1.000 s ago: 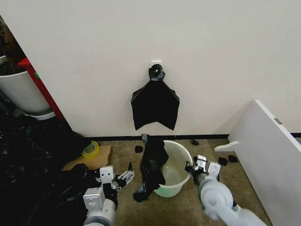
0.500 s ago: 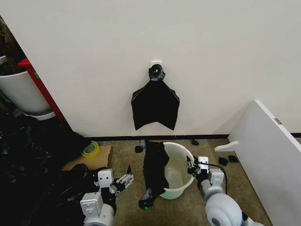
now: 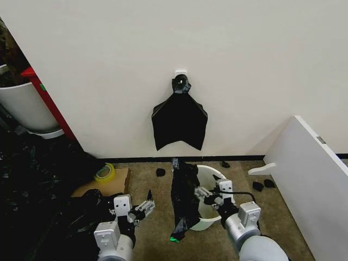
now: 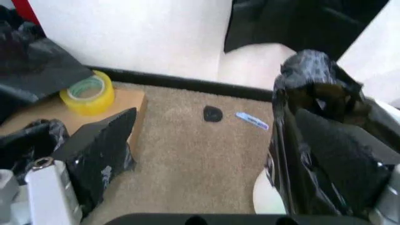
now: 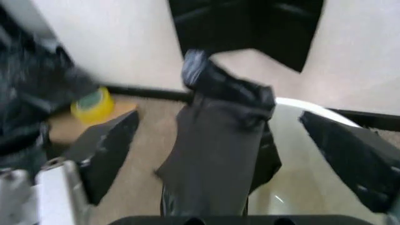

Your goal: Place the garbage bag over the trash bin.

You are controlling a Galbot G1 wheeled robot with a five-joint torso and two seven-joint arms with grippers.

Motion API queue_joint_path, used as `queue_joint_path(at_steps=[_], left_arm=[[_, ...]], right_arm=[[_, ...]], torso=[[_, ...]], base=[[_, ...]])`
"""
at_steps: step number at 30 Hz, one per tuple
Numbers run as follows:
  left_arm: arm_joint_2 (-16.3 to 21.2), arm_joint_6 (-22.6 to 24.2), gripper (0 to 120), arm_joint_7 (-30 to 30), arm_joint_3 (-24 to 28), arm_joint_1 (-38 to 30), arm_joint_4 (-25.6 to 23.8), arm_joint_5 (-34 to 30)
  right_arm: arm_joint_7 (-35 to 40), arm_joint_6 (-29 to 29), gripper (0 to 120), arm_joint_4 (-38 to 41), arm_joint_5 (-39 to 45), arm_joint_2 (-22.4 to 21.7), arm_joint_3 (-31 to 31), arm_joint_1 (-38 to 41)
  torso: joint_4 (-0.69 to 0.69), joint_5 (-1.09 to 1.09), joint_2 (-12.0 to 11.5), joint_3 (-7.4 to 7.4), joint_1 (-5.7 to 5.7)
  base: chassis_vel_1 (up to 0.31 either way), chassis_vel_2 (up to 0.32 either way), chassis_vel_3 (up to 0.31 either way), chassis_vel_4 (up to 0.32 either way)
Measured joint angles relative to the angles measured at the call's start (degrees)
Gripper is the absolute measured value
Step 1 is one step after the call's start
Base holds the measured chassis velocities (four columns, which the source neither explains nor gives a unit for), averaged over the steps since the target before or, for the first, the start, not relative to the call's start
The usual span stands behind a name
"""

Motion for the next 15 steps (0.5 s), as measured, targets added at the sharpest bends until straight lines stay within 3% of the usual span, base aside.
queue_joint_path(at_steps=[5,11,15], left_arm=[[0.26,0.25,100,0.27,-0.97,-2.8,1.48,-1.19],[0.56,0.29,100,0.31,-1.43,-4.05,2.91,-1.65],[-0.05,0.29,100,0.43,-1.09,-5.19,4.5,-1.7]], right_arm=[[1.22,-6.07,83,-2.75,-1.97,1.03,-2.35,2.86],[1.58,-7.76,67,-4.15,-1.64,1.52,-2.91,4.07],[1.82,-8.42,47,-5.42,-0.96,2.16,-3.17,4.94]], torso=[[-0.01,0.0,0.0,0.01,0.0],[-0.01,0.0,0.0,0.01,0.0],[0.0,0.0,0.0,0.01,0.0]], base=[[0.0,0.0,0.0,0.0],[0.0,0.0,0.0,0.0],[0.0,0.0,0.0,0.0]])
